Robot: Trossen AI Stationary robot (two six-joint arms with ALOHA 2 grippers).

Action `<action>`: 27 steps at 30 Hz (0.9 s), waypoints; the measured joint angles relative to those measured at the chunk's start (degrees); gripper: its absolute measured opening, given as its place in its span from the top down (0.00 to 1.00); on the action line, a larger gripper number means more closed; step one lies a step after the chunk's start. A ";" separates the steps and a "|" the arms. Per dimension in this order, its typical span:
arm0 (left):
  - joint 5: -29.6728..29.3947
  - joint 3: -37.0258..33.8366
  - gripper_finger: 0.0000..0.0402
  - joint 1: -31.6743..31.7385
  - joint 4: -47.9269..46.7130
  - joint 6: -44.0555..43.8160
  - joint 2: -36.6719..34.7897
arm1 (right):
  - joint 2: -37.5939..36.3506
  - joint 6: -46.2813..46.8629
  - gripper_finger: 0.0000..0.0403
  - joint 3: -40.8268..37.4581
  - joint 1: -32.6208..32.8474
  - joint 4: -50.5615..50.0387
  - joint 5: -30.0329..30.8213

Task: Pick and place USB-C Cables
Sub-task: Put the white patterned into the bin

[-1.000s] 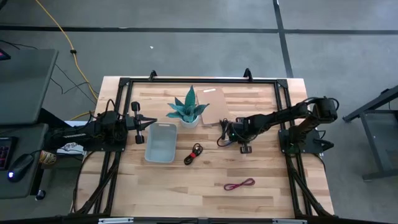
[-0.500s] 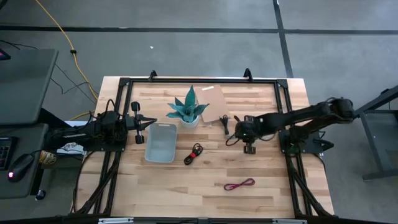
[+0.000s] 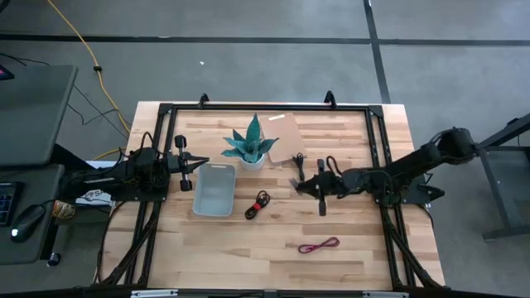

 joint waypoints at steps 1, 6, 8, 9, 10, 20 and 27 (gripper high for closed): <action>0.00 0.02 1.00 0.00 0.00 0.00 0.00 | 0.97 -1.16 0.99 -0.04 0.18 3.42 1.12; -0.02 0.00 1.00 0.00 0.00 0.01 0.00 | 5.80 -5.15 0.99 2.96 0.22 9.74 1.01; -0.02 0.01 1.00 -0.01 0.01 0.01 0.00 | 7.46 -6.88 0.99 4.59 -0.06 9.81 0.97; -0.02 0.02 1.00 -0.02 0.04 0.02 0.00 | 8.35 -7.69 0.99 5.47 -0.31 9.77 0.83; -0.02 0.01 1.00 -0.01 0.28 0.01 0.00 | 9.15 -8.05 0.99 6.29 -0.66 9.75 0.78; 4.43 0.02 1.00 -0.02 5.79 -24.36 0.00 | 14.34 -9.83 0.99 13.65 -3.66 9.78 -3.38; 11.88 0.04 1.00 -3.32 22.76 -41.74 4.16 | 17.51 -10.92 0.99 18.12 -3.69 9.76 -5.02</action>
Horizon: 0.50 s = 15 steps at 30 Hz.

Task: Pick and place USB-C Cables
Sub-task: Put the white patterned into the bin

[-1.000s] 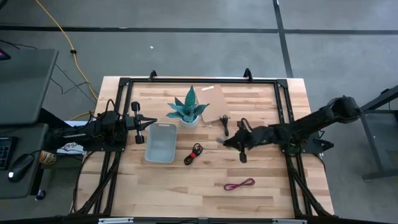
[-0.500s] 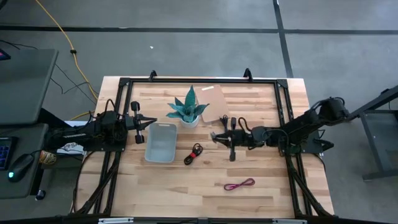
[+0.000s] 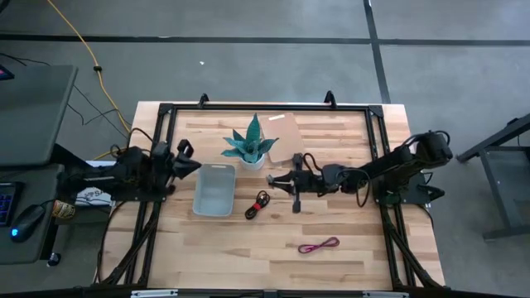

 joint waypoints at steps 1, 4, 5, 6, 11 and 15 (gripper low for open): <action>-0.71 0.00 1.00 -1.25 1.31 -0.08 1.47 | 0.47 0.05 1.00 0.58 0.00 0.01 -0.33; -5.79 0.00 0.96 -5.60 4.24 1.49 6.62 | 2.13 0.49 1.00 2.54 0.00 0.00 -1.24; -7.62 0.11 0.95 -6.91 5.14 2.29 8.61 | 2.86 0.47 1.00 3.41 0.00 0.00 -1.54; -9.53 0.35 0.92 -8.09 5.58 3.17 10.56 | 3.53 0.49 1.00 4.13 -0.02 0.00 -1.60; -15.19 3.26 0.78 -12.72 10.53 6.88 20.39 | 7.35 1.71 1.00 8.02 -1.08 -1.24 -2.17; -18.18 6.73 0.64 -15.83 11.63 9.84 28.37 | 10.44 3.87 1.00 11.22 -2.40 -2.23 -3.57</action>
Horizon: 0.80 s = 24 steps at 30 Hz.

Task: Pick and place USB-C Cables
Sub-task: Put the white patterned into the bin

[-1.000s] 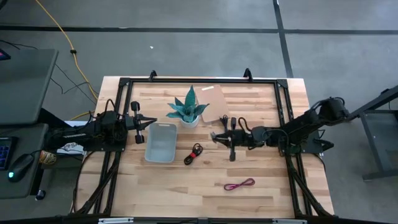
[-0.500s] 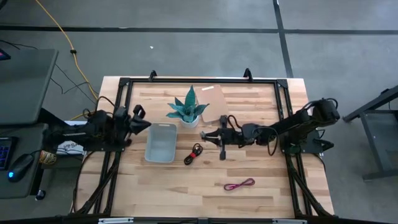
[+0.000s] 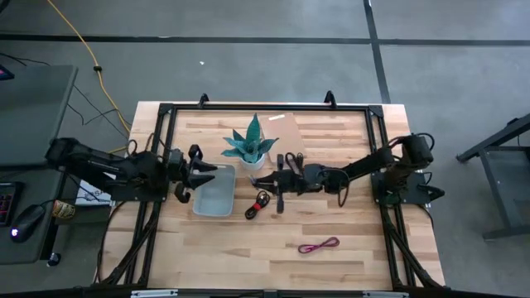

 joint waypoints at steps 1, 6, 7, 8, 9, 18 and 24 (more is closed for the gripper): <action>-0.48 0.86 0.60 -0.68 0.03 0.64 1.93 | 0.59 0.71 1.00 0.68 -0.34 0.02 -0.48; -1.53 7.12 0.48 -3.67 0.50 4.38 12.34 | 2.89 2.61 1.00 4.67 -1.28 -0.33 -3.98; -1.79 8.38 0.47 -4.22 0.88 4.90 14.40 | 3.06 2.60 1.00 5.27 -1.36 -0.54 -4.17; -2.34 9.65 0.46 -4.71 1.17 5.41 16.32 | 3.18 2.61 1.00 5.75 -1.35 -1.04 -4.16; -2.97 11.08 0.46 -5.12 1.43 6.04 18.21 | 3.36 2.61 1.00 6.38 -1.33 -1.43 -4.20; -10.41 19.11 0.46 -7.46 2.95 10.72 32.09 | 3.39 5.00 1.00 7.04 -0.36 -3.05 -3.93; -13.73 21.18 0.46 -7.63 7.95 11.60 37.23 | 3.38 5.29 1.00 7.04 -0.46 -3.90 -3.43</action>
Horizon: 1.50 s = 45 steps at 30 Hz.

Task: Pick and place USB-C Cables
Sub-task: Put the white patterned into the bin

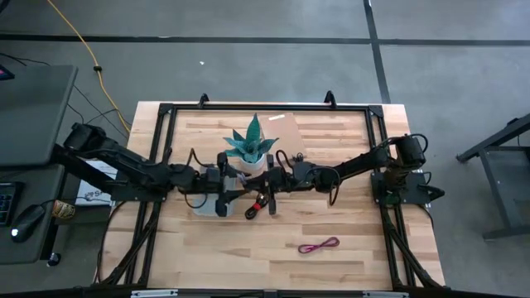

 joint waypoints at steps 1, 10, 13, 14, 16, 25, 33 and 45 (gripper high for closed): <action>-0.34 -0.01 0.46 0.00 0.27 0.00 0.17 | 0.00 -0.02 1.00 0.00 0.04 -0.09 -0.02; -5.95 0.01 0.50 -1.57 -1.78 2.04 -1.93 | 0.00 -0.11 1.00 0.00 0.02 -0.50 -0.02; -9.15 -0.01 0.58 -2.59 -4.11 3.43 -3.16 | 0.00 -0.11 1.00 0.00 0.02 -0.51 0.00; -9.48 -0.03 0.62 -2.72 -4.32 3.43 -3.39 | 0.00 -0.11 1.00 0.00 0.01 -0.50 0.07; -9.39 -0.03 0.71 -3.04 -4.41 3.45 -3.66 | 0.00 -0.09 1.00 0.00 -0.02 -0.50 0.10; -8.78 -0.03 0.96 -3.28 -6.05 3.51 -3.80 | -0.04 1.55 0.83 -0.04 0.00 -1.08 0.11; -13.70 -0.07 0.99 -5.18 -20.83 2.95 -15.10 | -0.47 -0.67 0.58 -0.04 0.75 -0.59 3.05; -24.64 -0.07 1.00 -10.29 -55.19 -19.56 -28.20 | -10.44 -4.09 0.50 -0.07 1.74 -15.30 4.80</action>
